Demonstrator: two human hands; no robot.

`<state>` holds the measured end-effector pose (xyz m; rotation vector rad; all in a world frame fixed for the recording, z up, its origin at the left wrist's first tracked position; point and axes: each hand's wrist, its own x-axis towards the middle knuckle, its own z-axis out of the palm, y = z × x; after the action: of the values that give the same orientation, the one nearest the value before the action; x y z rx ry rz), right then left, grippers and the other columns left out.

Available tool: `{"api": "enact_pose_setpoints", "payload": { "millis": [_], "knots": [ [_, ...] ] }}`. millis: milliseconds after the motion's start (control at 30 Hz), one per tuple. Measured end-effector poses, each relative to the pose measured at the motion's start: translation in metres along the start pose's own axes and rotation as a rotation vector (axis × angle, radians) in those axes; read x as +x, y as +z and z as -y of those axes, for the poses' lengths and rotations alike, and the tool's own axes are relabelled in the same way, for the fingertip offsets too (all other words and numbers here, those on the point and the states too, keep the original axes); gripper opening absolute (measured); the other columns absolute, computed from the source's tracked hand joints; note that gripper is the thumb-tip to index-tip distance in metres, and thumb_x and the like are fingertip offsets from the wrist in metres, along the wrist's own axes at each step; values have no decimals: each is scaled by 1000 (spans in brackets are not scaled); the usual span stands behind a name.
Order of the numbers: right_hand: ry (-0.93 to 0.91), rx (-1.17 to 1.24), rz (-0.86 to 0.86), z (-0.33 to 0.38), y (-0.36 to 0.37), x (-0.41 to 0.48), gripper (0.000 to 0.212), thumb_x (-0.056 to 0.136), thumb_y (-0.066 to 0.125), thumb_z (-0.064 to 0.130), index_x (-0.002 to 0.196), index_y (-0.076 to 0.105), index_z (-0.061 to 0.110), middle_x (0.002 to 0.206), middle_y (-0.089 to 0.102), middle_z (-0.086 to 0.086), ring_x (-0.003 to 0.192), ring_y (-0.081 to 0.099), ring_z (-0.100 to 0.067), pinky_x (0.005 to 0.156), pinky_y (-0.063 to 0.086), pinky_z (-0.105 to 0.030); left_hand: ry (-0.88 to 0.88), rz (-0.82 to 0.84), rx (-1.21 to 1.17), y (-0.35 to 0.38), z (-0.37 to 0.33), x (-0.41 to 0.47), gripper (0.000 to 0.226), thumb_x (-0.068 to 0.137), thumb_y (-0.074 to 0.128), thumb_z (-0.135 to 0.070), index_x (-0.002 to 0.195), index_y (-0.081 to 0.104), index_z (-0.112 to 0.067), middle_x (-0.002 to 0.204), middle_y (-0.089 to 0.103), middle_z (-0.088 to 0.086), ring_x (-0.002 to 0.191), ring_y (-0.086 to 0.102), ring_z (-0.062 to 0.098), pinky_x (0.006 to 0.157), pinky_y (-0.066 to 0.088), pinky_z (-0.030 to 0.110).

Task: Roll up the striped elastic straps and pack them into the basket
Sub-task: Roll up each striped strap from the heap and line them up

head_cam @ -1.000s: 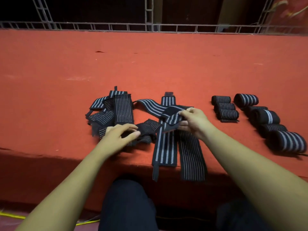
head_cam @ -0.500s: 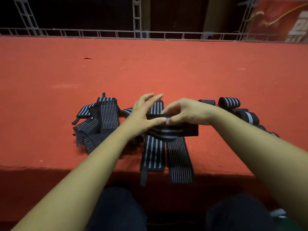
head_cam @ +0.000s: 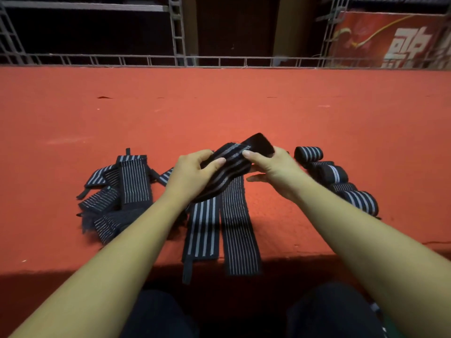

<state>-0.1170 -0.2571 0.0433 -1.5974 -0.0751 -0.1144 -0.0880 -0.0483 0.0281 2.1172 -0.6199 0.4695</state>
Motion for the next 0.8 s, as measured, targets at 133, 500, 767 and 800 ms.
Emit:
{"api": "enact_pose_setpoints", "payload": {
  "millis": [133,500,767,800],
  "knots": [
    [-216,-201,58,9,24,-7,11,99,60,20,109,63,16,95,70,-2,84,69,-12,66,60,-35,-13,-23,-58,1,-9,9,42,94,59,-44,78,61,-5,71,60,18,60,48,18,60,42,42],
    [-142,-207,-477,28,-44,22,13,88,71,9,98,64,13,87,69,-1,80,68,-21,56,56,-31,-208,279,222,-13,43,3,15,89,73,-32,82,67,-20,78,71,-8,79,66,13,75,49,30],
    [-84,-481,-75,35,-21,5,19,100,58,24,100,59,5,70,63,-7,45,58,-18,43,42,-25,-26,71,-194,1,-34,33,8,93,69,-20,86,71,-16,76,69,-9,66,58,-2,67,46,18],
    [-36,-334,3,38,-15,2,25,101,57,31,100,62,7,76,64,-8,47,57,-20,44,41,-27,-37,62,-243,3,-39,35,8,94,69,-19,88,71,-14,76,70,-8,67,59,-2,67,47,18]
  ]
}}
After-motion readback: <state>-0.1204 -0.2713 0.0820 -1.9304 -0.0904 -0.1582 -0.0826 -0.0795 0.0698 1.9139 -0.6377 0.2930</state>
